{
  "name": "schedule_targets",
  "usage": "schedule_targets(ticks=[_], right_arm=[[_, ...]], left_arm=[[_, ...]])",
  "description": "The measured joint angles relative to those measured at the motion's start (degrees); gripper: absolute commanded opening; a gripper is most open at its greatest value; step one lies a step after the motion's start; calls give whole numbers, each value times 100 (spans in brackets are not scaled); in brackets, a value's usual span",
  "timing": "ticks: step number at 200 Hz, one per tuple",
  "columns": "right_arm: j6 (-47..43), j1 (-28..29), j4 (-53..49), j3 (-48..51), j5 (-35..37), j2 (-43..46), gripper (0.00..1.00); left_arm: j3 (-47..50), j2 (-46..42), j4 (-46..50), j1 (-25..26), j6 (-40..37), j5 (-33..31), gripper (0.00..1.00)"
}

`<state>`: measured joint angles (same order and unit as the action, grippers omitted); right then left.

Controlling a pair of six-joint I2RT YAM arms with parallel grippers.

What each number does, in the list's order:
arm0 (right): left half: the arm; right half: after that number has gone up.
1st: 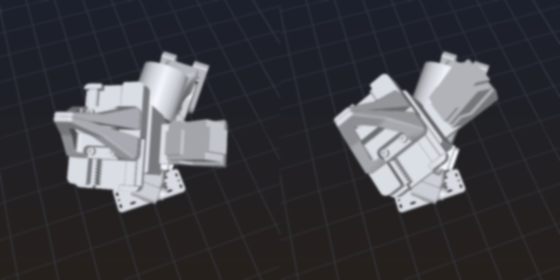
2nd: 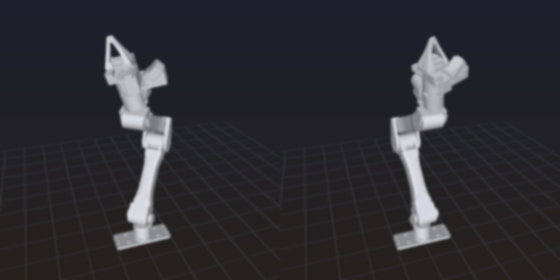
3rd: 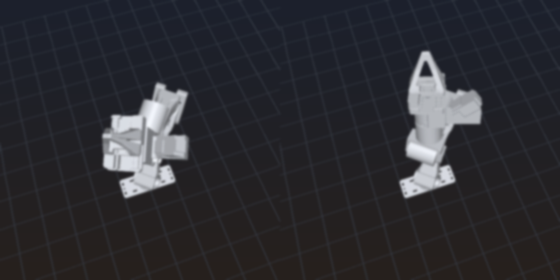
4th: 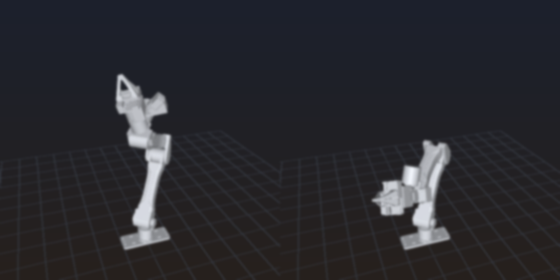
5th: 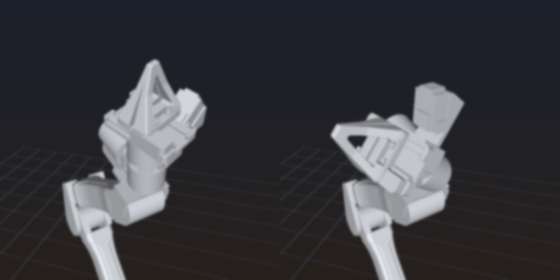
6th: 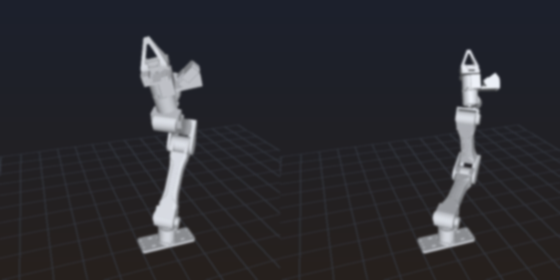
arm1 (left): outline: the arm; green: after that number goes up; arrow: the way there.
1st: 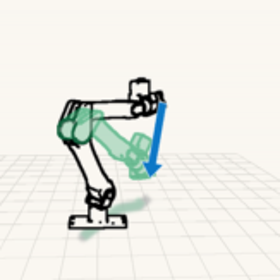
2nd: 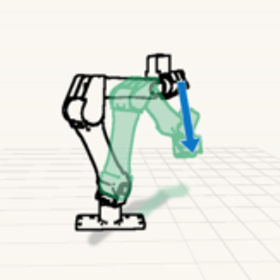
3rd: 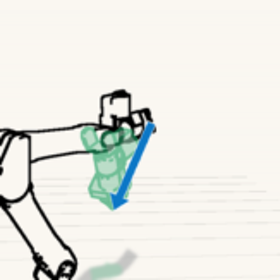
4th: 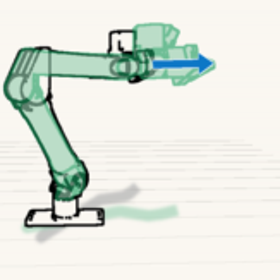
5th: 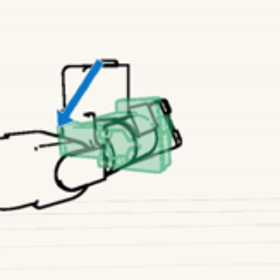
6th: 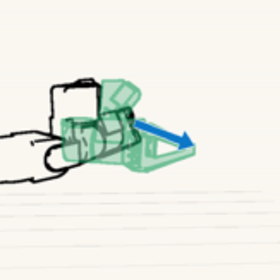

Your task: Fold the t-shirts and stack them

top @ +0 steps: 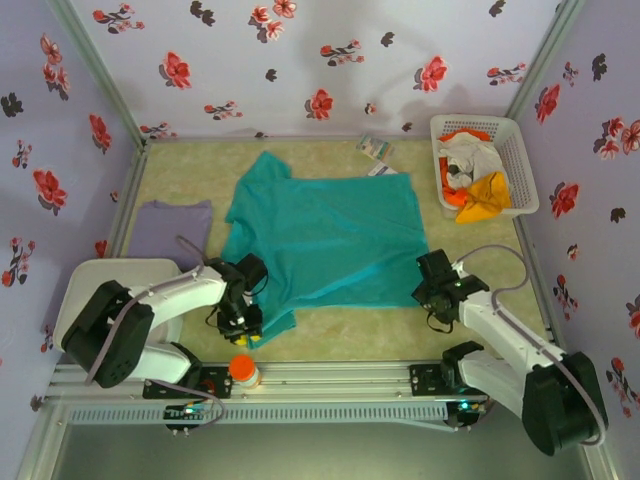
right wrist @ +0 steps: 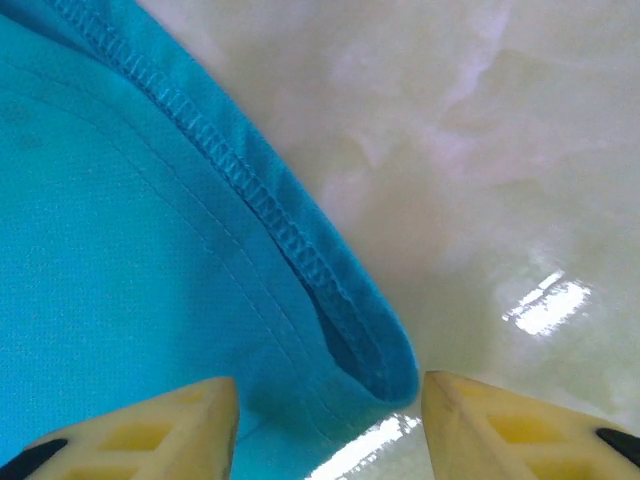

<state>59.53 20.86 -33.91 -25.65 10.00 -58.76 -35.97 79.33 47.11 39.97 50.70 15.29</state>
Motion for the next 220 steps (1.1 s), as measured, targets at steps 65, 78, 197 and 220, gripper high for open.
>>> schedule_targets(ticks=[65, 78, 197, 220], right_arm=[[-131, -17, 479, -13, -63, -426, 8], [-138, -24, 509, -13, -63, -413, 2], [-715, -26, 520, -1054, -2, 256, 0], [-944, -26, 568, -1537, 28, 133, 0]], left_arm=[[-79, 55, -13, 22, 4, 37, 0], [-85, 44, -9, 28, -2, 15, 0], [-2868, 31, 328, -1086, -1305, -874, 0], [-3716, 249, 649, -1438, -1742, -887, 0]])
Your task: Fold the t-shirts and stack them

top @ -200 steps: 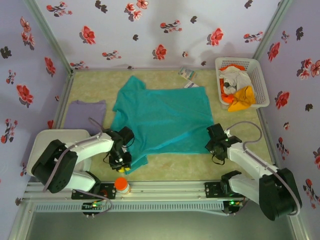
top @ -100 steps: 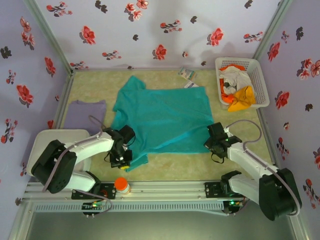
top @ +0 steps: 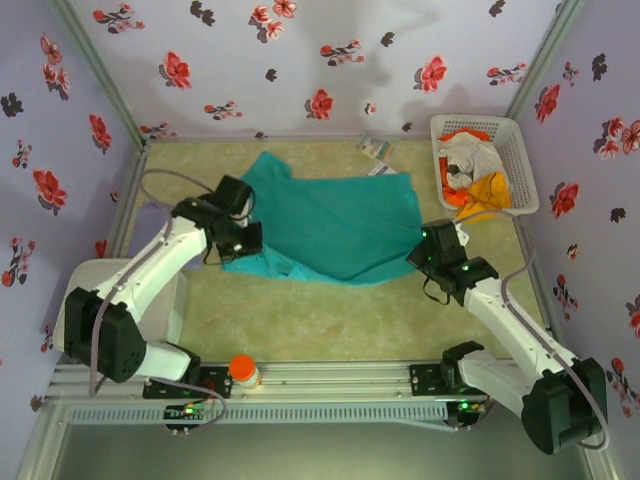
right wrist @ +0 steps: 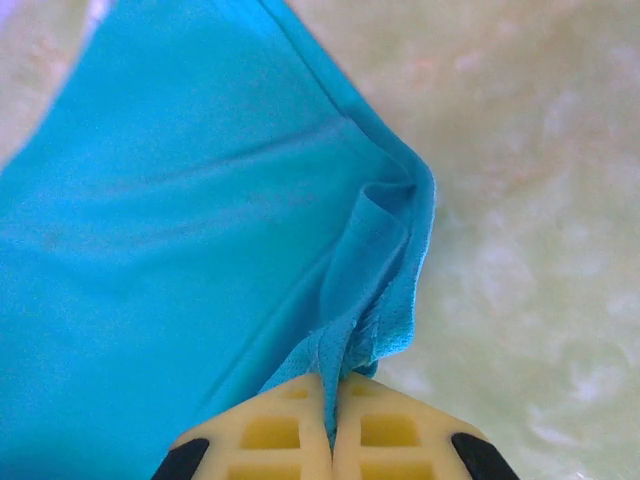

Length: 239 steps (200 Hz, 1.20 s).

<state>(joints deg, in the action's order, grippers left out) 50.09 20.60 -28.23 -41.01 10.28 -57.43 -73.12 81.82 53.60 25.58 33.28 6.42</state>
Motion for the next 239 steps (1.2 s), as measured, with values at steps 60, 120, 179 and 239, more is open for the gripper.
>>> schedule_targets(ticks=[60, 120, 179, 239], right_arm=[[-848, 0, 166, -1932, 24, -866, 0], [-1674, 0, 741, -3071, -46, -846, 0], [-2271, 2, 975, -3132, -315, 85, 0], [-2529, 2, 833, -3405, -1040, 990, 0]], left_arm=[[-3407, 1292, 909, -885, -1075, -146, 0], [-6043, 1582, 1502, -1174, -1753, -245, 0], [-4747, -470, 439, -1174, -2474, -232, 0], [-4103, -2240, -785, -1172, -2968, 203, 0]])
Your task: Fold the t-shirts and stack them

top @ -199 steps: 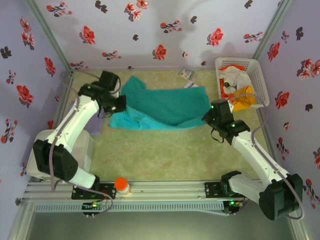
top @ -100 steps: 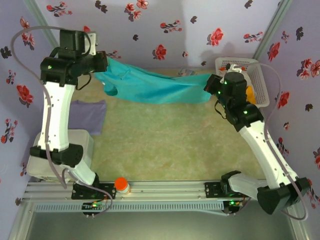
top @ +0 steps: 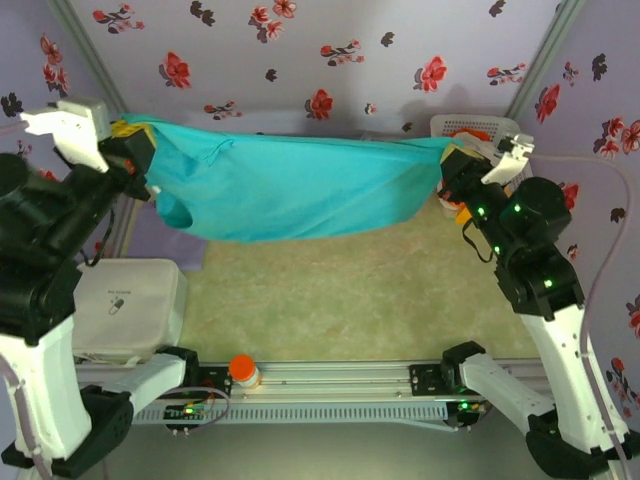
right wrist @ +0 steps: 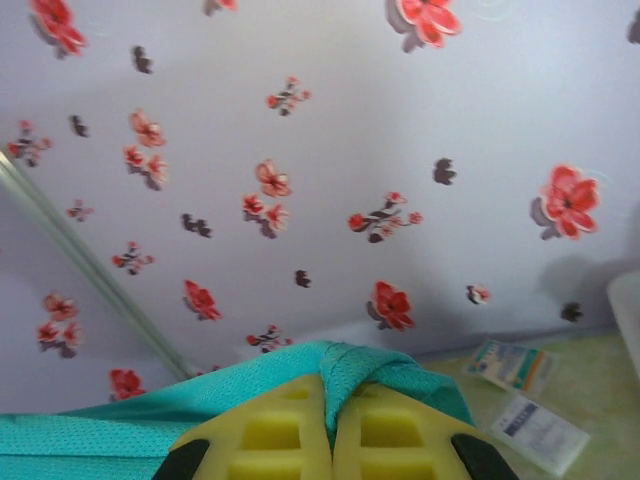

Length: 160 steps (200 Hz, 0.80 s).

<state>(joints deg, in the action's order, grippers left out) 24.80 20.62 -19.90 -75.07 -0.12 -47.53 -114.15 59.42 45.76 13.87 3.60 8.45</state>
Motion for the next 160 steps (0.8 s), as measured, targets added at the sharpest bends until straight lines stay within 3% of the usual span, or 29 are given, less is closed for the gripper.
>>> schedule_targets(ticks=[43, 79, 125, 160], right_arm=[[-42, 0, -208, 0, -205, 481, 0], [-20, 0, -568, 2, 0, 483, 0], [129, -2, -960, 496, 704, -214, 0], [66, -146, -726, 1226, 979, -1432, 0]], left_arm=[[251, -216, -433, 0, -129, 256, 0], [1075, -146, -706, -2, -52, 92, 0], [2636, 356, -1266, -24, 363, -131, 0], [3630, 1167, -1847, -133, 686, -138, 0]])
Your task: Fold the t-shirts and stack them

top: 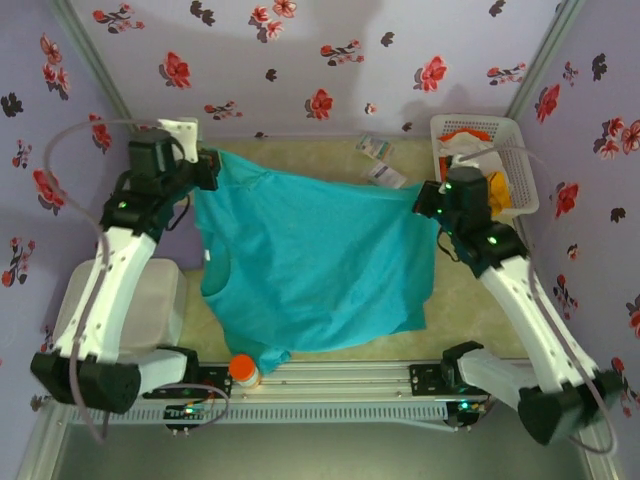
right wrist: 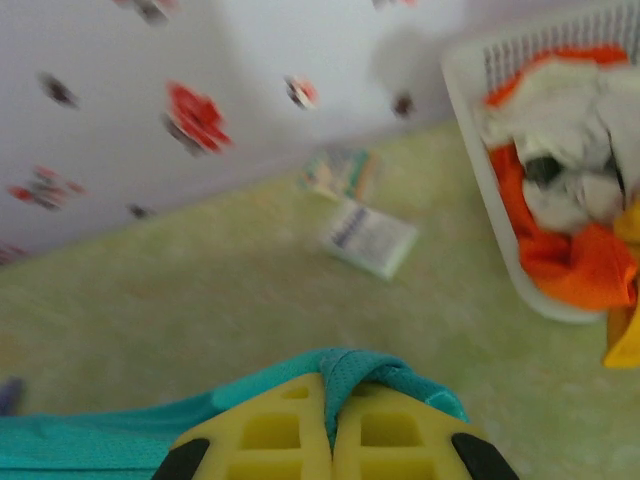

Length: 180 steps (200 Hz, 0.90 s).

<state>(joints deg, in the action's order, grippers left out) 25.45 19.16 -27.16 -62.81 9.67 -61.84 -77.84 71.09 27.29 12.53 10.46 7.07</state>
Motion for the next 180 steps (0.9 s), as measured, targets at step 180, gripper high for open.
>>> schedule_targets(ticks=[180], right_arm=[[162, -1355, 1132, -1224, -1818, -3952, 0]], left_arm=[[-1543, 3823, -341, -431, 1185, 1043, 0]])
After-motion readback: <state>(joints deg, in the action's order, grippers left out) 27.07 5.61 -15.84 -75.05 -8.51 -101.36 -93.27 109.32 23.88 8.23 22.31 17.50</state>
